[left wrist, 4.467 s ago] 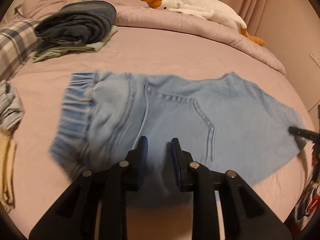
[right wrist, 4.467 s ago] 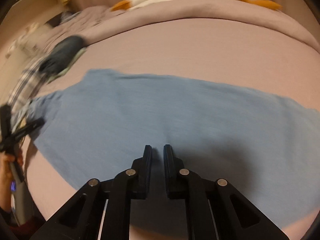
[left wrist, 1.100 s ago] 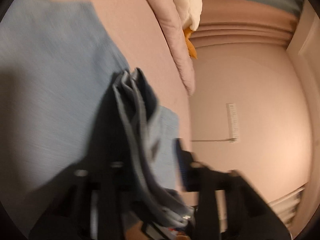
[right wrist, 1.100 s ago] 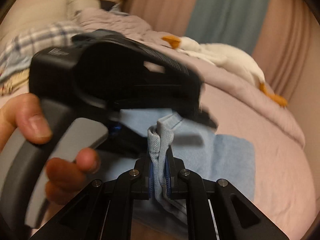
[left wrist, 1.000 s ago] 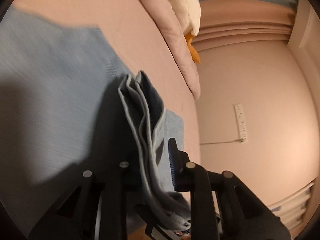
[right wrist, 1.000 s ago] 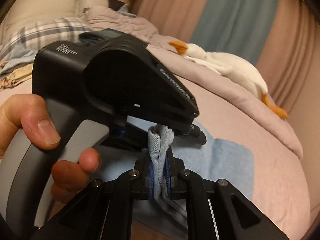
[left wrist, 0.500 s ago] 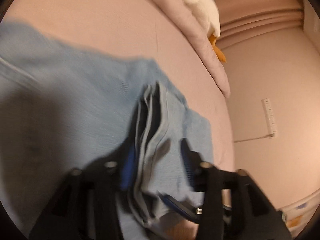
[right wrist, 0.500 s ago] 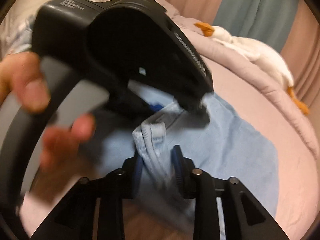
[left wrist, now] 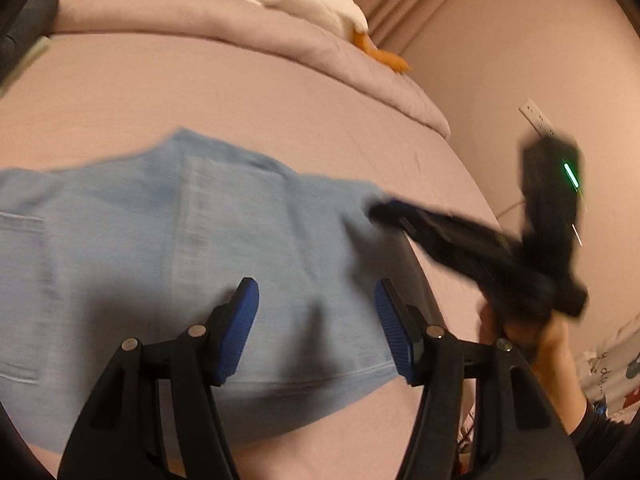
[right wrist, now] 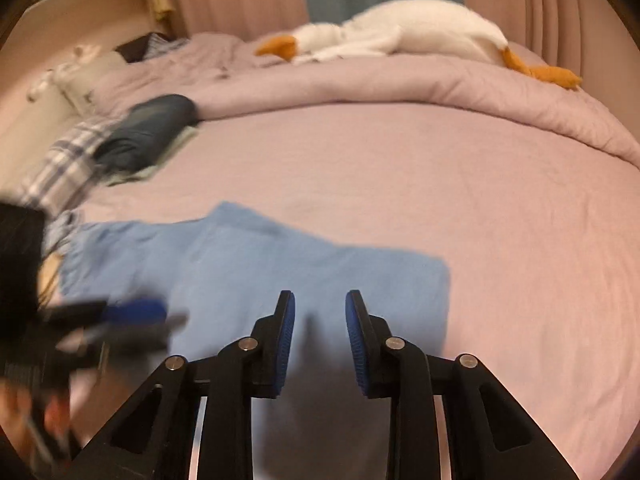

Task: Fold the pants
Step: 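Lay the cuffs onto the jeans with the right gripper and release, then grasp the elastic cuffs with the left gripper and lift them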

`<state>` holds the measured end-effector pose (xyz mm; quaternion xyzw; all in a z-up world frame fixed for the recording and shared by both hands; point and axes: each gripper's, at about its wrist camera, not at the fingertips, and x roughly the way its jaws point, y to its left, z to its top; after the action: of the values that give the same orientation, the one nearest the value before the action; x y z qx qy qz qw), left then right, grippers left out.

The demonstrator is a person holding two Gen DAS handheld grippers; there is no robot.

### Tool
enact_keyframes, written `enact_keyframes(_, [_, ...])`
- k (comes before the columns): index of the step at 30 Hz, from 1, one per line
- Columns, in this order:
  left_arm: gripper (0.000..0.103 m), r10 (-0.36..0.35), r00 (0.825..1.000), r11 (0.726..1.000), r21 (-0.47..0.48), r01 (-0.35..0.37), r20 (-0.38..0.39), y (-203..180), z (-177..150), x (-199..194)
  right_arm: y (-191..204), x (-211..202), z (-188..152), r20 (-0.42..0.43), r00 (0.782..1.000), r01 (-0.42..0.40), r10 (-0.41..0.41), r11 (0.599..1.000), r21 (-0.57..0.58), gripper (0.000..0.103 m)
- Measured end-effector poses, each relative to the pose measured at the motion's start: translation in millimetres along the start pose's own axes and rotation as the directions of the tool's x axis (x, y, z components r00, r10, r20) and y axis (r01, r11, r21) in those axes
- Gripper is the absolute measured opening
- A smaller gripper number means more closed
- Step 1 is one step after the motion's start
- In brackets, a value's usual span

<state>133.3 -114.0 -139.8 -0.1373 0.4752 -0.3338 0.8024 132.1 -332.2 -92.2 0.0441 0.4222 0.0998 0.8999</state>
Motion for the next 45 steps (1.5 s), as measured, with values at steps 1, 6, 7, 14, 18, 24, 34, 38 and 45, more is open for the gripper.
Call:
enact_keyframes(1, [0.06,0.003,0.999,1.0,-0.014,-0.004,-0.035,3,-5,12,-4,6,1,-0.011,1.0,0.022,-0.022,1.0,-0.001,0.029])
enact_keyframes(6, [0.051,0.03,0.999,0.999,0.026,-0.029,-0.032,13,-25,19,-12,52,1,-0.121,0.99,0.072,-0.075,0.997,-0.032,0.025])
enact_keyframes(7, [0.051,0.026,0.999,0.999,0.023,-0.025,-0.038,14,-24,18,-9,51,1,-0.126,0.988,0.078,-0.084,0.996,-0.051,0.025])
enact_keyframes(14, [0.054,0.049,0.999,0.999,0.02,-0.049,-0.019,8,8,12,9,5,-25,-0.054,0.998,0.039,-0.043,0.996,-0.082,0.025])
enact_keyframes(18, [0.055,0.106,0.994,0.994,0.004,-0.106,-0.034,19,37,35,26,-14,-72,-0.103,0.994,0.018,-0.033,0.989,-0.147,0.025])
enact_keyframes(24, [0.032,-0.009,0.999,0.979,-0.204,0.001,-0.038,65,57,43,23,-43,-121,-0.051,0.998,0.038,-0.044,0.992,-0.12,0.025])
enact_keyframes(34, [0.043,-0.079,0.997,0.977,-0.199,0.077,-0.005,64,-6,-22,10,-69,-98,-0.052,0.996,-0.07,0.068,0.997,-0.038,0.025])
enact_keyframes(38, [0.043,-0.05,0.998,0.984,-0.167,0.054,0.027,60,-24,-30,14,-36,-96,-0.08,0.996,-0.025,0.024,1.0,0.0,0.025])
enact_keyframes(45, [0.063,-0.009,0.997,0.982,-0.185,0.024,0.08,57,-36,-57,16,-34,-106,-0.059,0.998,0.002,0.001,0.998,0.057,0.028])
